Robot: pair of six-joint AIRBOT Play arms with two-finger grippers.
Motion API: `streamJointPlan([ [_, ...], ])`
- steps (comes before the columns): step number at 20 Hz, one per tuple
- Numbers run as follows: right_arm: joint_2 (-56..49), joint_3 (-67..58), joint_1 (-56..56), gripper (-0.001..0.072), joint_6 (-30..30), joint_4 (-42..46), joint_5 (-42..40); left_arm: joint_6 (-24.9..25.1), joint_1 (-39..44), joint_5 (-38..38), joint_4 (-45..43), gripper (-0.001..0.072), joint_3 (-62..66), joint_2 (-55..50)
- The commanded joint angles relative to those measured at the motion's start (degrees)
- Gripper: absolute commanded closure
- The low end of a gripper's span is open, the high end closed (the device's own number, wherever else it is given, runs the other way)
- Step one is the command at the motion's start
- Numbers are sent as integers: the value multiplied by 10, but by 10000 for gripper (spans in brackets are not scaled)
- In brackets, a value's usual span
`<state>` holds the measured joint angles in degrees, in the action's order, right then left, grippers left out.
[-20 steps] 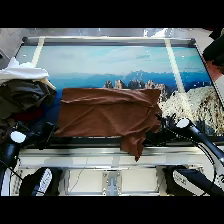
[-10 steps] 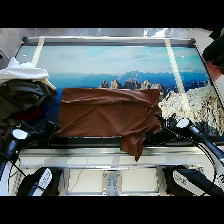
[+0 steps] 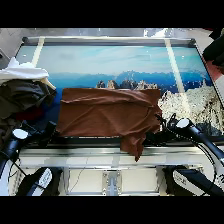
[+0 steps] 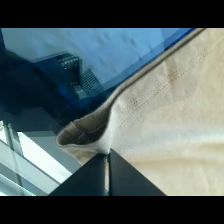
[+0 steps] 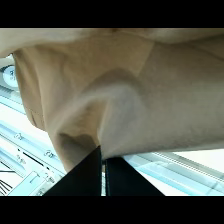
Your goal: Fold the shirts.
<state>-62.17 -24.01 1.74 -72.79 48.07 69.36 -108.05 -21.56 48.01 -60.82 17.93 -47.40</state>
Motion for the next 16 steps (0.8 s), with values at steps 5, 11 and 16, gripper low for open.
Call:
streamJointPlan([
  [5,32,-9,0,701,0,2,31,46,-1,19,0,697,24,32],
  [11,170,-126,0,702,-61,32,121,111,-1,56,0,697,110,133],
  [16,163,-261,0,704,-77,62,49,165,34,35,-1,699,212,105],
])
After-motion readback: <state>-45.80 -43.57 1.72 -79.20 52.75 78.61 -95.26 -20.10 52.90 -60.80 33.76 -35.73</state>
